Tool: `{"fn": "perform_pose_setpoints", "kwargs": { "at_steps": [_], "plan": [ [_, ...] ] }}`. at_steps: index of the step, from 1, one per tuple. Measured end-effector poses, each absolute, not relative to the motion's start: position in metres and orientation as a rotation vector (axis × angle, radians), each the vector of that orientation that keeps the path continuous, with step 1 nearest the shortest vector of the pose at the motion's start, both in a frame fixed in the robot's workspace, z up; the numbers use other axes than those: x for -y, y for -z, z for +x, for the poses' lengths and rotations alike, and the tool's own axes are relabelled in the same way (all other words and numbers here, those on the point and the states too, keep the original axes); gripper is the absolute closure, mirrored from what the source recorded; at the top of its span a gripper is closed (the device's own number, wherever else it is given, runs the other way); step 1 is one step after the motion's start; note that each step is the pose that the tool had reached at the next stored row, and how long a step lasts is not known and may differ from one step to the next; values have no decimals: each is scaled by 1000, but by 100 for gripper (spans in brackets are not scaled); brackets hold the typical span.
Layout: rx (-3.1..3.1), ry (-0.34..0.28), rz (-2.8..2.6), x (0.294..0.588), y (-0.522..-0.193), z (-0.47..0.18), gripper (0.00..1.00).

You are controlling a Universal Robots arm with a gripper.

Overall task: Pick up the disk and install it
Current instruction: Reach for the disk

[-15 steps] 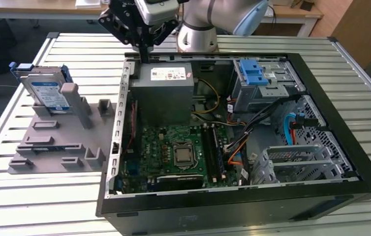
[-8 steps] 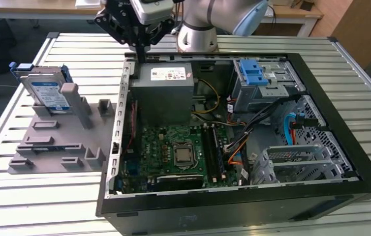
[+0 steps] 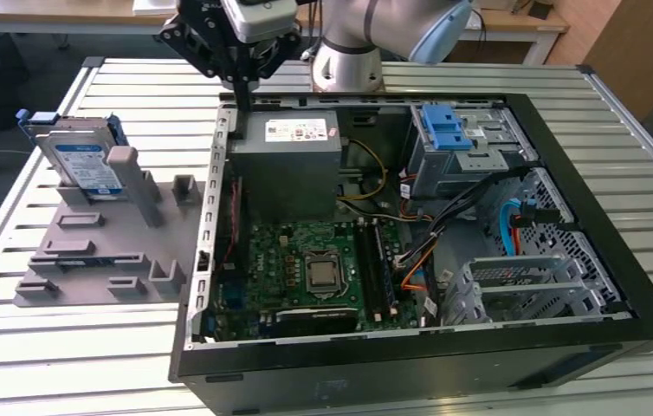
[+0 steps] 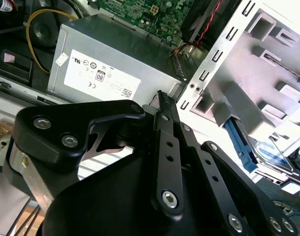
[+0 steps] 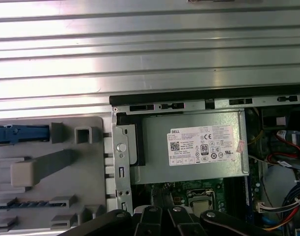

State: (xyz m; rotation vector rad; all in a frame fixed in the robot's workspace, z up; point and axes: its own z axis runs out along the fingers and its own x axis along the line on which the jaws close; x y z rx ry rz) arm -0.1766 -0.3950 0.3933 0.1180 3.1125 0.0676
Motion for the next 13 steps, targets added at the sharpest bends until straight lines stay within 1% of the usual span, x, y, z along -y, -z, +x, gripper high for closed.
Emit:
{"fn": "perform_pose_setpoints", "kwargs": {
  "at_steps": [13],
  "plan": [
    [-3112,-68,118,393,-393,-182,89]
  ]
}}
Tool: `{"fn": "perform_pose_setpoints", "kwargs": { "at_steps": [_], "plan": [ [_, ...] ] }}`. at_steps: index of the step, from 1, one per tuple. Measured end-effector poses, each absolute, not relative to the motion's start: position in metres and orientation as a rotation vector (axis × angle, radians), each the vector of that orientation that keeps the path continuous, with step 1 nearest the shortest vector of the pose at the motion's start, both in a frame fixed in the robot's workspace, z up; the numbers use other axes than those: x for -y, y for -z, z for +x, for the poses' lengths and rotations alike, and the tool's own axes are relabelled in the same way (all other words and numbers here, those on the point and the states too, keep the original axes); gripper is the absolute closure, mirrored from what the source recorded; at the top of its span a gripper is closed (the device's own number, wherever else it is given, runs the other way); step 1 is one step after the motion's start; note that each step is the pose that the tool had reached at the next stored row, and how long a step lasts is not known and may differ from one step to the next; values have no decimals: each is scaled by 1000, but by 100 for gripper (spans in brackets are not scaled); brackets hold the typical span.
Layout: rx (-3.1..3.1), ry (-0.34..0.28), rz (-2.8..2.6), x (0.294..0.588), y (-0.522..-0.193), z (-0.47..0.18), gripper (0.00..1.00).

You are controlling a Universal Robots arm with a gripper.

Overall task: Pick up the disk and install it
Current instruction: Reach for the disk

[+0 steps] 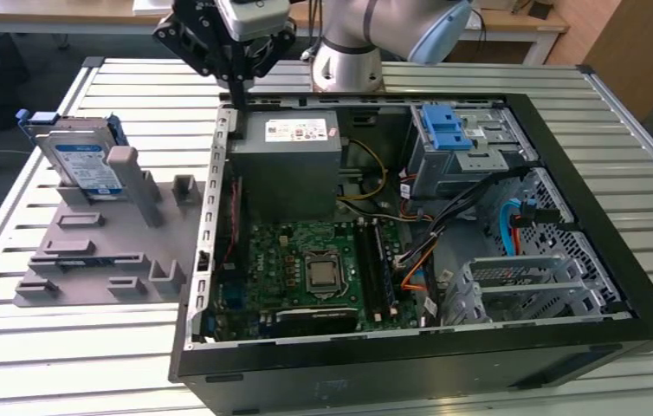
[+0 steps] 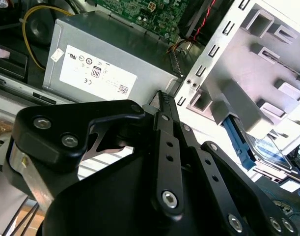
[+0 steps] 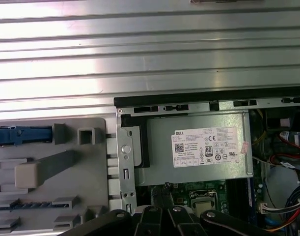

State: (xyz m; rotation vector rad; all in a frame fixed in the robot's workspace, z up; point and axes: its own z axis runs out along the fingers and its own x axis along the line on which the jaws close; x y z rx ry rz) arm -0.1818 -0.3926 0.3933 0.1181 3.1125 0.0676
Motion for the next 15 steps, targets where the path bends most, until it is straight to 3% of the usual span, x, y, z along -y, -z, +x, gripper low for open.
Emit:
{"fn": "perform_pose_setpoints", "kwargs": {
  "at_steps": [15],
  "plan": [
    [-3113,-68,118,388,-393,-193,89]
  ]
}}
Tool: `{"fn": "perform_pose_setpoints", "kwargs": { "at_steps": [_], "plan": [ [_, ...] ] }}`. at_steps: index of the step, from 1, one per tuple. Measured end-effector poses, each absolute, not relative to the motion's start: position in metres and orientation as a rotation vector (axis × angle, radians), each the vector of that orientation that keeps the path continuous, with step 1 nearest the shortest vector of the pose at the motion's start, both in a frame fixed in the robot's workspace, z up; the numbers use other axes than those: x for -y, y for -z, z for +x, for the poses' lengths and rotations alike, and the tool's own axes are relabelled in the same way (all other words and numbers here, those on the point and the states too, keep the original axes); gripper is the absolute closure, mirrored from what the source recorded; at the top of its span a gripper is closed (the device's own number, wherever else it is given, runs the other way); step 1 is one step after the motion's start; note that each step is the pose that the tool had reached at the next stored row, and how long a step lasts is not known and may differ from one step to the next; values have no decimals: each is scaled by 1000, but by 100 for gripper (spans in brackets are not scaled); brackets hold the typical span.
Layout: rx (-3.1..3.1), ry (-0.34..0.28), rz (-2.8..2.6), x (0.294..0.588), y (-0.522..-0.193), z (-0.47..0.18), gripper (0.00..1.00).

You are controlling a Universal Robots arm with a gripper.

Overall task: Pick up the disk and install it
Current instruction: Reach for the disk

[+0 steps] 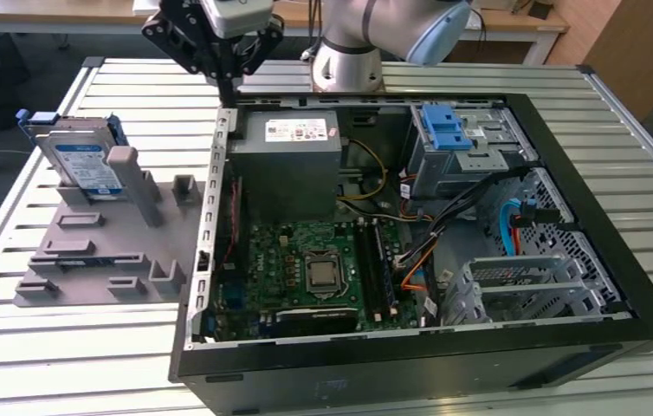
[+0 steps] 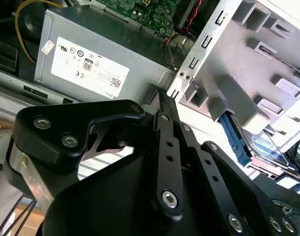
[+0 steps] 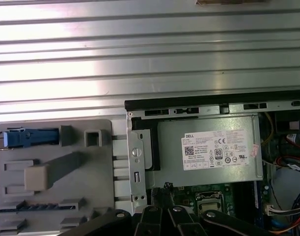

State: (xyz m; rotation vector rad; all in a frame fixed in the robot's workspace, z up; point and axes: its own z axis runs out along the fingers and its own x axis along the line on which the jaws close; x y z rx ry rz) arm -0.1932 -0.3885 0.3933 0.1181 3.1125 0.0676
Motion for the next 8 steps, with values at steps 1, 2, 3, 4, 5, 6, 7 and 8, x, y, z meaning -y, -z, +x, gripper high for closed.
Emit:
{"fn": "perform_pose_setpoints", "kwargs": {
  "at_steps": [1,2,3,4,5,6,7,8],
  "plan": [
    [-3112,-68,118,388,-393,-194,89],
    [-3112,-68,118,388,-393,-195,89],
    [-3113,-68,118,387,-393,-195,89],
    [-3112,-68,118,387,-393,-196,89],
    [-3112,-68,118,387,-393,-197,89],
    [-3113,-68,118,387,-393,-197,89],
    [-3113,-68,118,386,-393,-198,89],
    [-3112,-68,118,386,-393,-199,89]
  ]
}}
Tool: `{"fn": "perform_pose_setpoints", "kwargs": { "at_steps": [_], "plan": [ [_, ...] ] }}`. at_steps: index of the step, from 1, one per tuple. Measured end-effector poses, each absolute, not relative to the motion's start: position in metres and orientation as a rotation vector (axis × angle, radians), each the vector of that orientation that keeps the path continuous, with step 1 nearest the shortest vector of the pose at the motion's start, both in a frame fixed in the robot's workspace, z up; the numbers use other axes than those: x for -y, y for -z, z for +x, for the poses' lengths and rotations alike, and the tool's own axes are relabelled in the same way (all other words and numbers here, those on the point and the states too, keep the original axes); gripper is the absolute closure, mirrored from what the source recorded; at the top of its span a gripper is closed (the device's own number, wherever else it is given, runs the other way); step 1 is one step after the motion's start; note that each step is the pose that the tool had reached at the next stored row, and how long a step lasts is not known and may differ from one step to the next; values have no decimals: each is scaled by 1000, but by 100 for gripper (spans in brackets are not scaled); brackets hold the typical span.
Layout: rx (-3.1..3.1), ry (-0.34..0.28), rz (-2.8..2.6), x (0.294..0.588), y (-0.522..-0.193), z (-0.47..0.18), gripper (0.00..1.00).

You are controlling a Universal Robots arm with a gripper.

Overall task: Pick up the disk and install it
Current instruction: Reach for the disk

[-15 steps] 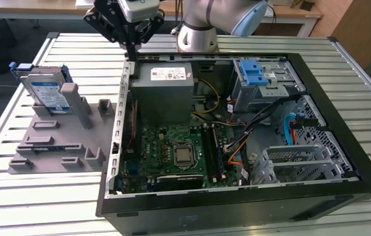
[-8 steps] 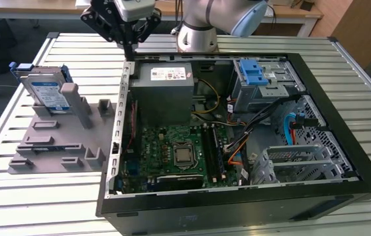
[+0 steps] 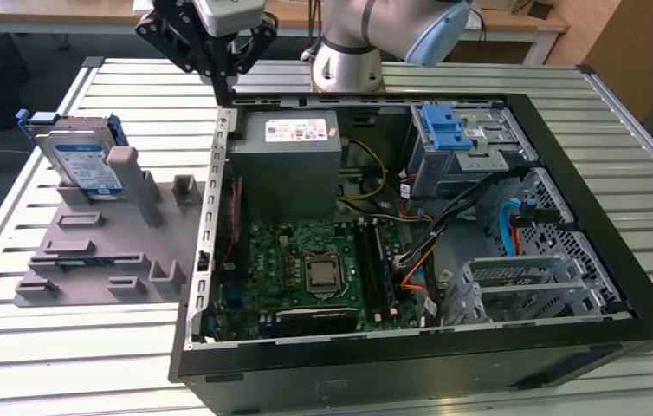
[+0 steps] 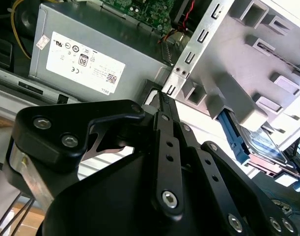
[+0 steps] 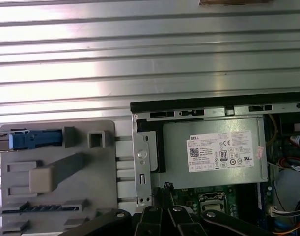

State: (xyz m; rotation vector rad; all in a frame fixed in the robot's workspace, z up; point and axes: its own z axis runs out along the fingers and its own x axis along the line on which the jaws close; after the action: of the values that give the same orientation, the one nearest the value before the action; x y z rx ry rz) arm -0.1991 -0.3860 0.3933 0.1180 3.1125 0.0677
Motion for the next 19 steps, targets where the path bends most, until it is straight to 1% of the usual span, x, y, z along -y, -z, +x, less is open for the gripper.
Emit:
{"fn": "perform_pose_setpoints", "kwargs": {
  "at_steps": [19],
  "plan": [
    [-3112,-68,118,382,-393,-215,89]
  ]
}}
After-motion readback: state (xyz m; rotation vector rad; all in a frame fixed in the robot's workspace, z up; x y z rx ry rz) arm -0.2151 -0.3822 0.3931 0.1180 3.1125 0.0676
